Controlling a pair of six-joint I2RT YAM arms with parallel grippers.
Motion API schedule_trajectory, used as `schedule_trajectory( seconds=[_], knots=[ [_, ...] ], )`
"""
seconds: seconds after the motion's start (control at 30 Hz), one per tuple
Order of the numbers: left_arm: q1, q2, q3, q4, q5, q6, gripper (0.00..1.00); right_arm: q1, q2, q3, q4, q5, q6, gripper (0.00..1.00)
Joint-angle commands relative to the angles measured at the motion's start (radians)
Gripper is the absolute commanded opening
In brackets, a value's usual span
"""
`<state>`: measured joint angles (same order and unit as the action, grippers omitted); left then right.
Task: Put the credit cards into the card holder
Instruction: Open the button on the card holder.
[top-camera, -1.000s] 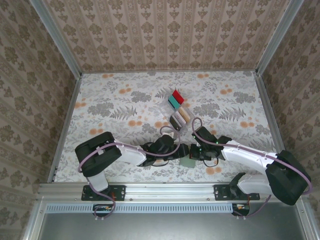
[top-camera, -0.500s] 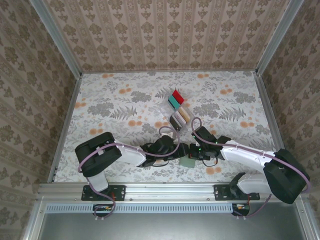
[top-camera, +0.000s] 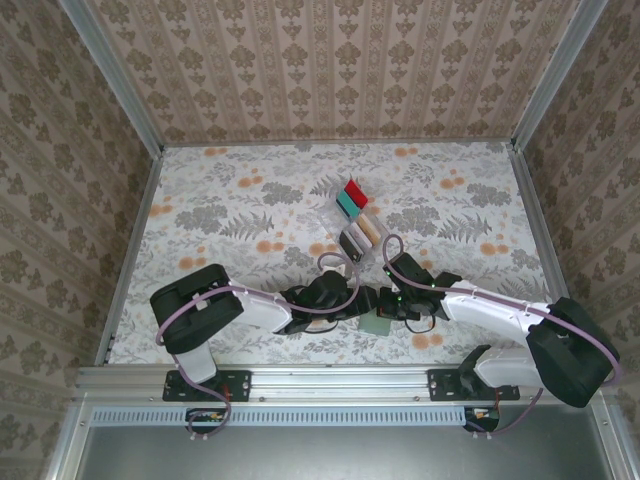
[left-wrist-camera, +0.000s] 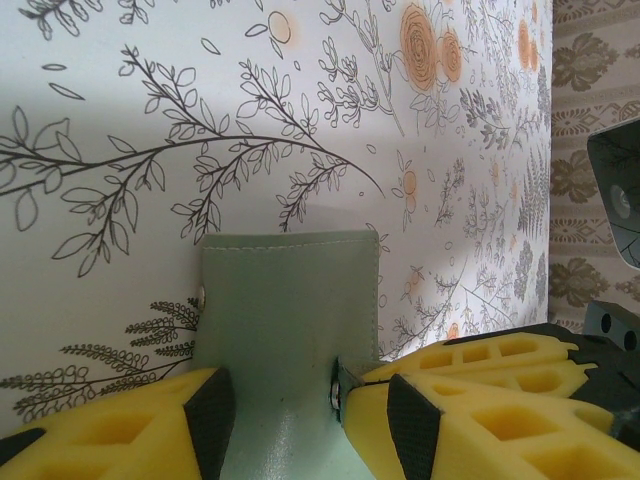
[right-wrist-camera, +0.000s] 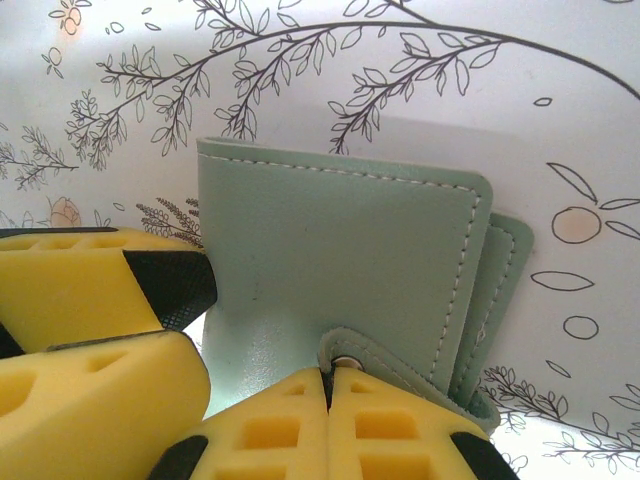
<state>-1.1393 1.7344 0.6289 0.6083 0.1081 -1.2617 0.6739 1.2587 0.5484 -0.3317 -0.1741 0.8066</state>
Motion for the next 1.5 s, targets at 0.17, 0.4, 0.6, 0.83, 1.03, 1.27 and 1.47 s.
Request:
schedule_trajectory(
  seconds=[0.17,0.4,0.6,0.83,1.03,1.27,1.47],
  knots=[
    [-0.018,0.043,0.007,-0.013,0.017,-0.019,0.60,0.010,0.020,-0.022,0.071,-0.067,-0.005,0.00],
    [-0.017,0.063,0.006,0.028,0.031,-0.028,0.58,0.010,0.016,-0.031,0.080,-0.065,0.000,0.00],
    [-0.019,0.105,0.011,0.103,0.068,-0.040,0.50,0.010,0.019,-0.034,0.091,-0.070,0.003,0.00],
    [-0.020,0.120,0.006,0.143,0.065,-0.057,0.49,0.010,0.018,-0.038,0.099,-0.074,0.008,0.00],
    [-0.021,0.107,0.006,0.122,0.058,-0.053,0.47,0.009,0.020,-0.036,0.095,-0.070,0.008,0.00],
    [-0.022,0.075,-0.021,0.106,0.027,-0.051,0.46,0.010,0.019,-0.034,0.089,-0.059,0.008,0.00],
    [-0.022,0.074,-0.026,0.104,0.035,-0.050,0.46,0.010,0.015,-0.061,0.118,-0.055,0.027,0.00]
  ],
)
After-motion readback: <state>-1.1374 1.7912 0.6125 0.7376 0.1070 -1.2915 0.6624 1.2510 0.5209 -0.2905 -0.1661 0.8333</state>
